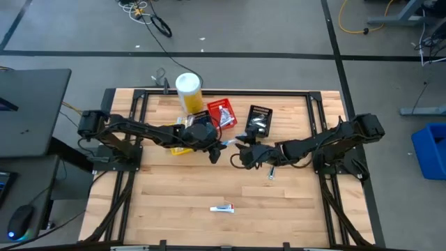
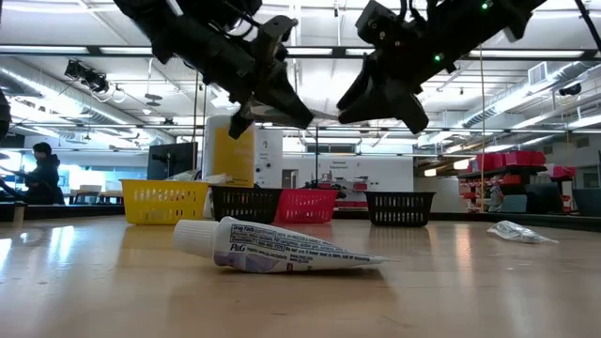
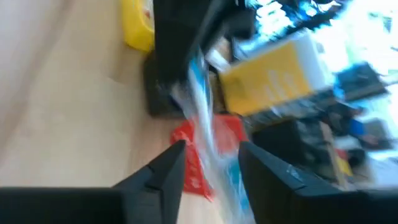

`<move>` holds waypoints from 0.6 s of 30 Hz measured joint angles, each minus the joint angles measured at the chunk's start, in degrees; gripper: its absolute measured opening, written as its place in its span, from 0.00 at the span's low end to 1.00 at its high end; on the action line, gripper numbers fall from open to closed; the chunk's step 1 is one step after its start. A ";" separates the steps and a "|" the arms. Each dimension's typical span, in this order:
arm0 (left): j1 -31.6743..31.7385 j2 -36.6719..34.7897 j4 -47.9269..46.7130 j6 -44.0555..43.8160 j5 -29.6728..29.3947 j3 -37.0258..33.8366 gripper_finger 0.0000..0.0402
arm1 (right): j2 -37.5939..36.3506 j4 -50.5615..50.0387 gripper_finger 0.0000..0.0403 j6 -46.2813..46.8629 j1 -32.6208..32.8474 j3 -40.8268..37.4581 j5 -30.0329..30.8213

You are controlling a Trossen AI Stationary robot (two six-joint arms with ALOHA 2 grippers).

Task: Pick & Place Travel size toiletries
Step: Put the blue toothbrush into the yellow bin

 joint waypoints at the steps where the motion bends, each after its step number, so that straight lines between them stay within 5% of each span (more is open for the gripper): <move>1: 0.00 -1.05 -1.88 0.01 -1.09 0.00 0.11 | -0.04 -0.92 0.43 0.05 0.51 0.01 1.87; 11: -3.64 -18.80 -23.90 -1.50 -16.00 0.02 0.10 | -0.04 -13.68 0.60 15.20 1.99 0.01 -1.39; 18: -8.11 -29.28 -44.22 -12.67 -31.48 0.03 0.10 | -0.04 -16.89 0.61 24.27 1.99 0.01 -10.77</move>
